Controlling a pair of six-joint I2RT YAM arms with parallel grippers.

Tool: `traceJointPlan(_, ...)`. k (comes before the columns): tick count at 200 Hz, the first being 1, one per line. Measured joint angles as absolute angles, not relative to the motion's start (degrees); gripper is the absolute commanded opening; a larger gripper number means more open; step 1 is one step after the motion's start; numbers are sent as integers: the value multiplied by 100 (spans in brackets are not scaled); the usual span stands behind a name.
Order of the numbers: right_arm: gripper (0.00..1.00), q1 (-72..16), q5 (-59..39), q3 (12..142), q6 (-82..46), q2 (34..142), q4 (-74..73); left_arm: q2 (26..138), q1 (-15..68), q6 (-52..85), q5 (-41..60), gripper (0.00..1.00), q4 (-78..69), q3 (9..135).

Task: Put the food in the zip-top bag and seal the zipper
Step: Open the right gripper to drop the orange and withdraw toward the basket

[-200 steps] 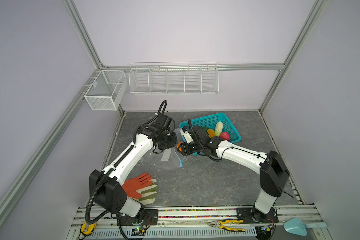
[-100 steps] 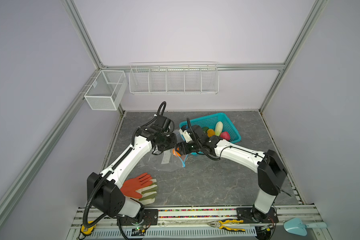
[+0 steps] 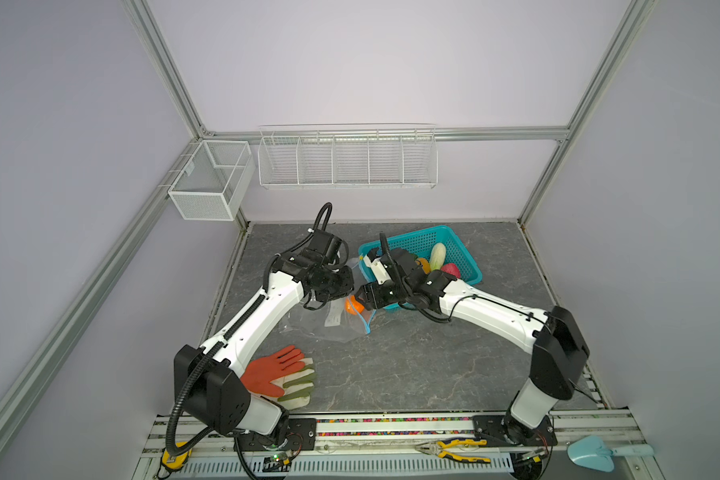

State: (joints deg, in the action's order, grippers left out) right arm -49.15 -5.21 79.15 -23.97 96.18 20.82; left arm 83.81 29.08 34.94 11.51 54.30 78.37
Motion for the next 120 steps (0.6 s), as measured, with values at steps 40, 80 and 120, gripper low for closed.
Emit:
traceJointPlan(40, 68, -4768, -209, 7620, -2281, 8687, 2322, 8381, 2727, 3446, 1068, 0, 5443, 7828)
traceJointPlan(80, 65, -4246, 36, 7509, -2202, 8549, 2650, 8425, 2663, 3441, 1146, 0, 5408, 7789)
traceJointPlan(120, 64, -3618, 174, 7581, -2067, 8986, 2860, 8619, 2663, 3417, 1192, 0, 5380, 7791)
